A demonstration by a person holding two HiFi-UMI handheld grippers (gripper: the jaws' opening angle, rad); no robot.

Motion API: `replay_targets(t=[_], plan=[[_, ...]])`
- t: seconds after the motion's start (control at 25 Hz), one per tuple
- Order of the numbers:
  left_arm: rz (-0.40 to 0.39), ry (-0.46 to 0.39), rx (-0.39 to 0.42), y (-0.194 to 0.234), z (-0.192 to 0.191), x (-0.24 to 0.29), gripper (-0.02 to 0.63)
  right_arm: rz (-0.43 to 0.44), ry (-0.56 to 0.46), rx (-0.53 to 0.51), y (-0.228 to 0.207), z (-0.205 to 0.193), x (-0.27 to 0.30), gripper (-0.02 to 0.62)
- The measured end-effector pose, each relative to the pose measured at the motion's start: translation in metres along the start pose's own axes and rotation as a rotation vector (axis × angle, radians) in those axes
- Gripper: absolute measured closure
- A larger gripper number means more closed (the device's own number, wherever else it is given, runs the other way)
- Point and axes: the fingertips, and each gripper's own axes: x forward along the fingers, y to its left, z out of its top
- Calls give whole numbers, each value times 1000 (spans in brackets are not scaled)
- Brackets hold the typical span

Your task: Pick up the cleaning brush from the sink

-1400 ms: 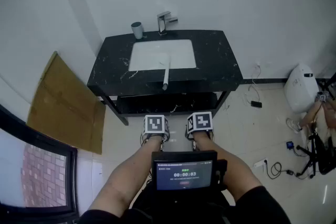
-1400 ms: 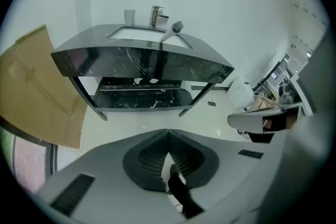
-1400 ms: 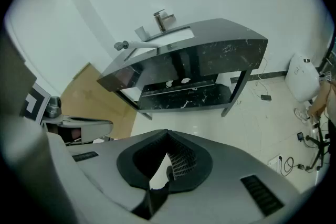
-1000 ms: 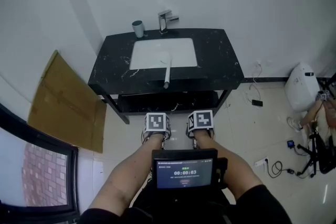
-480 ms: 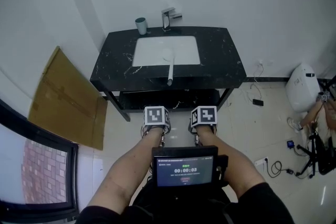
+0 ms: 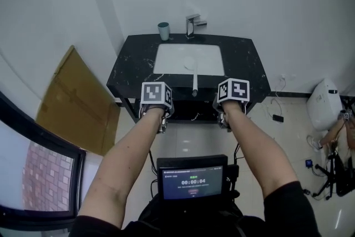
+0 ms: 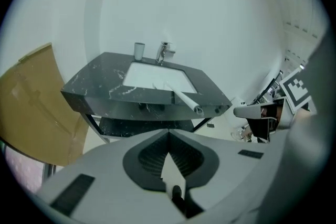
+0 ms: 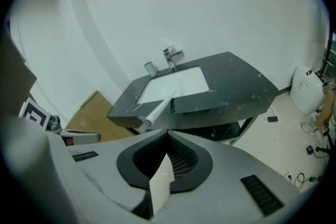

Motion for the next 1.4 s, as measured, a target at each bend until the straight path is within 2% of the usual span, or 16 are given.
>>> replay_targets(t=[0.28, 0.32, 0.52, 0.56, 0.6, 0.64, 0.8, 0.92, 1.0, 1.12, 1.28, 1.4], plan=[[1, -58, 70, 56, 66, -22, 595, 81, -57, -42, 71, 78, 22, 593], [-1, -57, 75, 65, 76, -19, 594, 90, -53, -49, 80, 88, 31, 508], [-15, -39, 54, 99, 117, 15, 585, 109, -5, -79, 95, 130, 79, 492], [-14, -42, 61, 102, 123, 20, 554, 120, 11, -90, 96, 134, 87, 406], [-13, -45, 71, 105, 131, 26, 552, 133, 30, -102, 96, 140, 97, 290], [-15, -43, 79, 108, 140, 34, 552, 141, 45, -108, 94, 147, 109, 281], [-29, -7, 55, 123, 176, 77, 552, 120, 97, -66, 71, 178, 162, 281], [-28, 19, 59, 139, 206, 111, 552, 86, 162, -54, 59, 187, 207, 283], [-38, 48, 88, 145, 224, 135, 552, 63, 177, -38, 54, 195, 232, 320], [-82, 91, 111, 157, 242, 173, 552, 41, 234, 0, 50, 195, 273, 319], [-169, 115, 143, 176, 274, 221, 552, -54, 293, -3, 36, 203, 319, 319], [-211, 158, 197, 188, 285, 249, 554, -122, 344, 29, 19, 194, 340, 319]])
